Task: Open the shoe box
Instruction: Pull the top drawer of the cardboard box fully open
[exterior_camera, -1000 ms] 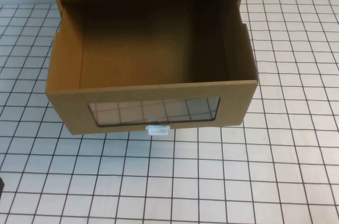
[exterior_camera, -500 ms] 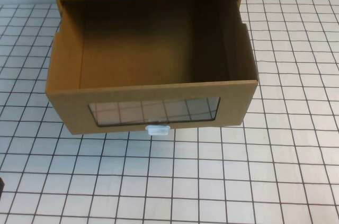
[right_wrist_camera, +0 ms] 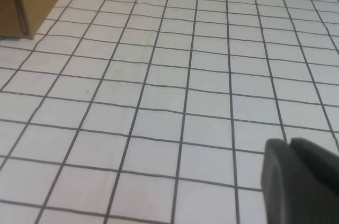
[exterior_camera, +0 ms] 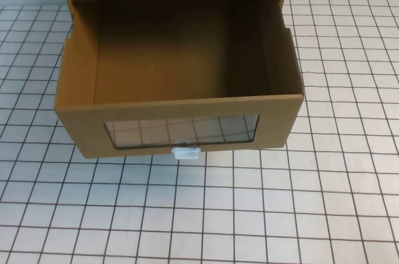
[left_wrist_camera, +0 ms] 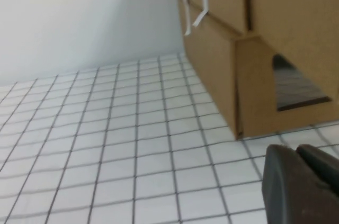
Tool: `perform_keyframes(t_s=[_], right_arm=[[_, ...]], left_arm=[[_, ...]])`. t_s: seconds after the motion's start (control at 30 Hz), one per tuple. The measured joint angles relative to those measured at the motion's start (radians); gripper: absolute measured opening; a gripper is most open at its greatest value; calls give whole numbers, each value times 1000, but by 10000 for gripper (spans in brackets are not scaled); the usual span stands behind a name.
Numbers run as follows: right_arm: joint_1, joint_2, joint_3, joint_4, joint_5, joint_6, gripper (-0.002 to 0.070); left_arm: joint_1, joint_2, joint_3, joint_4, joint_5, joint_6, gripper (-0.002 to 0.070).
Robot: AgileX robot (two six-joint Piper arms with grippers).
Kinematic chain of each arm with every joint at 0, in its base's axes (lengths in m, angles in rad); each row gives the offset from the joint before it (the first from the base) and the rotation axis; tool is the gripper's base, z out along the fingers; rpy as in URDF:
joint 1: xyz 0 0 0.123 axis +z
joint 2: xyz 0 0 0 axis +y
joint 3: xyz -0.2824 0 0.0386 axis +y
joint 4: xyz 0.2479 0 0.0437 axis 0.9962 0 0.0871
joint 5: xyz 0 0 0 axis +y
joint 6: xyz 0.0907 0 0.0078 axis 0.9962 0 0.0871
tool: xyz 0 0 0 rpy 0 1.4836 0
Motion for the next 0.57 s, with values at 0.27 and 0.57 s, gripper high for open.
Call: perform_keyframes(t_s=[0.27,0.57], right_arm=[[0,0,0,2,0,0,-13],[0,-1,0,2,0,0,-13]], left_arm=[[0,0,0,357,196,-391,-2],[0,0,0,368,211,-400,-2]])
